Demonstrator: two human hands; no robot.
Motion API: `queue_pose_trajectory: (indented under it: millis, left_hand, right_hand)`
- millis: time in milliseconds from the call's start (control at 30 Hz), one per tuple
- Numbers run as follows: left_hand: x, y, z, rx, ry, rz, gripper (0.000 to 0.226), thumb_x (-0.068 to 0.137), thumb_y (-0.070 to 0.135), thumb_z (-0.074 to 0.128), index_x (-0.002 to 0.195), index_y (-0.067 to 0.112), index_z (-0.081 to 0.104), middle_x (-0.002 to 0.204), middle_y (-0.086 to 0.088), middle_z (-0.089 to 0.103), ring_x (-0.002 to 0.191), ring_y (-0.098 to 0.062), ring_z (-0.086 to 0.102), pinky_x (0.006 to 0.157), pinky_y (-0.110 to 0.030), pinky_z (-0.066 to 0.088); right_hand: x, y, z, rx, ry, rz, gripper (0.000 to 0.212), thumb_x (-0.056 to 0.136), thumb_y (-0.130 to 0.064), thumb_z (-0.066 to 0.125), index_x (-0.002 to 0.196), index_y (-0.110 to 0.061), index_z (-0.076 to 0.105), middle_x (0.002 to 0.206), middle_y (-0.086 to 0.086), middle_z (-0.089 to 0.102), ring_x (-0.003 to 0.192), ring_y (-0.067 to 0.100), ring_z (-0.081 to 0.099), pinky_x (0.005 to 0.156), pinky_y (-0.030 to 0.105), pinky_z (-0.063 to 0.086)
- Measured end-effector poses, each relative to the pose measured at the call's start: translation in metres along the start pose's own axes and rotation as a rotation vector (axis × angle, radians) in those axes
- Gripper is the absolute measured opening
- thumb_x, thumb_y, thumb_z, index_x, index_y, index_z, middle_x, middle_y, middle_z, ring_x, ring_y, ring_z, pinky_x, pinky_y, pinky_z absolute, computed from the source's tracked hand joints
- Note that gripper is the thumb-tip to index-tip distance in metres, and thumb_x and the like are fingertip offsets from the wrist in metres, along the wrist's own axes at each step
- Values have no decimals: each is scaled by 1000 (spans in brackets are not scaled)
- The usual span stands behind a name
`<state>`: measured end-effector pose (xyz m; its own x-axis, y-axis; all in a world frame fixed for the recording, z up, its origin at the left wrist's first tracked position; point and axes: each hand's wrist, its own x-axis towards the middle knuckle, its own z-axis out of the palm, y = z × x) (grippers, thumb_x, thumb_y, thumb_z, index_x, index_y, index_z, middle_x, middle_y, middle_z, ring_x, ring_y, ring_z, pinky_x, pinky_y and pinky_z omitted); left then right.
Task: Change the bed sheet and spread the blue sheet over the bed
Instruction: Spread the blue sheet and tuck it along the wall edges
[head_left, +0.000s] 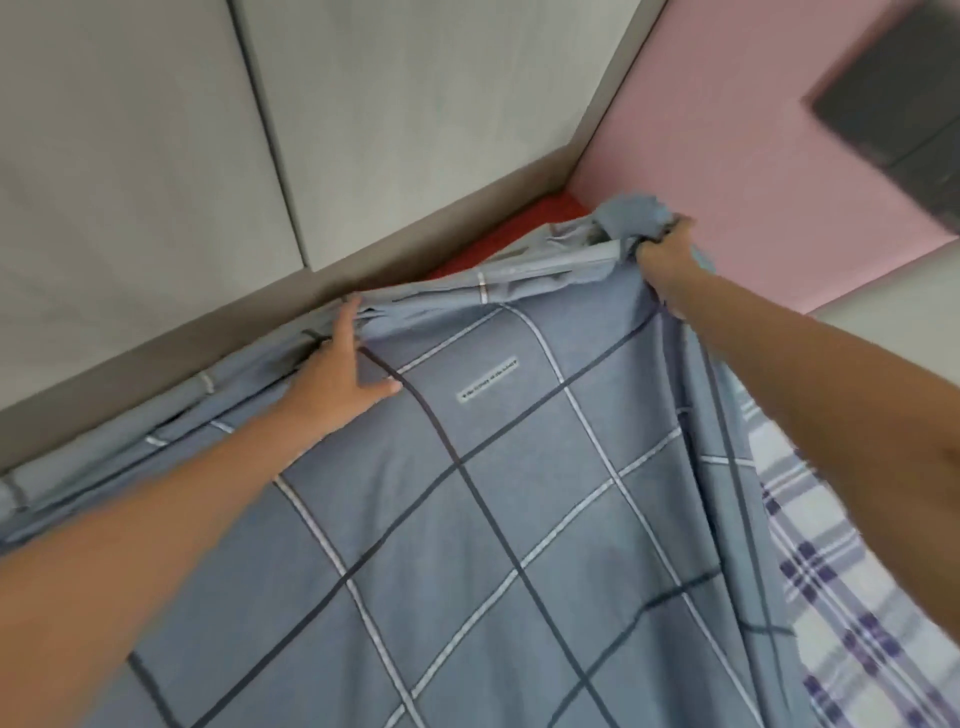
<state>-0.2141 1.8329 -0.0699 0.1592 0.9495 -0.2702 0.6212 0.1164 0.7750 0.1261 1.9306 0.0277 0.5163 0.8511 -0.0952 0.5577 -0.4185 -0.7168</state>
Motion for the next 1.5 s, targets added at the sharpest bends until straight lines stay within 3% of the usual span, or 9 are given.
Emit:
queue_pose_trajectory:
  millis: [133, 233, 300, 600, 900, 967, 1100, 1300, 1500]
  left_hand:
    - [-8, 2, 14, 518, -217, 29, 136, 62, 60, 78, 127, 51, -41, 158, -13, -13, 146, -33, -4, 111, -59, 9]
    - [-1, 2, 27, 647, -385, -141, 139, 54, 72, 74, 119, 51, -47, 154, -14, -28, 144, -35, -17, 108, -65, 1]
    - [4, 3, 31, 623, -439, -205, 145, 51, 72, 76, 126, 47, -45, 154, -12, -28, 144, -34, -18, 109, -64, 2]
    - [13, -1, 42, 637, -394, -274, 154, 36, 78, 75, 119, 47, -51, 148, -8, -39, 139, -32, -29, 107, -66, -4]
    - [19, 1, 42, 668, -438, -303, 156, 36, 79, 74, 117, 43, -55, 147, -8, -35, 140, -34, -21, 108, -64, -1]
    - [20, 1, 42, 675, -439, -304, 157, 37, 78, 75, 118, 43, -55, 148, -9, -32, 141, -35, -19, 109, -63, -1]
    - [21, 4, 40, 654, -438, -294, 157, 38, 75, 77, 118, 43, -54, 150, -11, -29, 141, -35, -20, 109, -63, -2]
    - [21, -1, 40, 628, -419, -277, 158, 36, 77, 76, 121, 43, -52, 150, -11, -30, 140, -35, -23, 109, -63, -3]
    - [21, -9, 41, 609, -406, -212, 157, 36, 78, 76, 123, 44, -50, 151, -11, -30, 141, -33, -23, 108, -63, -4]
  right_hand:
    - [5, 4, 11, -77, -234, -167, 108, 75, -40, 76, 148, -11, 2, 128, 13, 51, 118, 29, 53, 96, 32, 41]
    - [19, 8, 15, -119, -211, -156, 110, 82, -11, 73, 148, -8, -16, 136, 26, 45, 126, 31, 47, 97, 18, 34]
    - [26, 5, 14, -118, -103, -65, 120, 77, -22, 77, 149, -18, -20, 143, 25, 37, 131, 29, 41, 111, 37, 31]
    - [55, -11, 44, -468, 11, -132, 55, 88, -30, 50, 134, -12, 27, 122, 19, 56, 113, 37, 54, 94, 43, 39]
    - [87, -39, 69, 65, -296, 156, 76, 91, -10, 54, 150, -11, 6, 144, 14, 34, 128, 28, 40, 111, 41, 30]
    - [79, -34, 79, 6, -379, 58, 79, 93, -3, 53, 151, -12, 1, 138, 5, 43, 116, 16, 45, 101, 24, 36]
    - [24, -20, 85, -374, -276, -130, 84, 94, -14, 49, 151, -23, -11, 108, 13, 58, 86, 29, 59, 67, 38, 49]
    - [-39, 37, 102, -1068, -949, -1514, 63, 90, -62, 29, 147, -47, 8, 159, -11, 5, 146, 33, 0, 108, 70, 3]
    - [34, 28, 81, -1049, -508, -216, 77, 93, -63, 31, 152, -28, -5, 160, 1, -8, 144, 34, 11, 113, 50, 20]
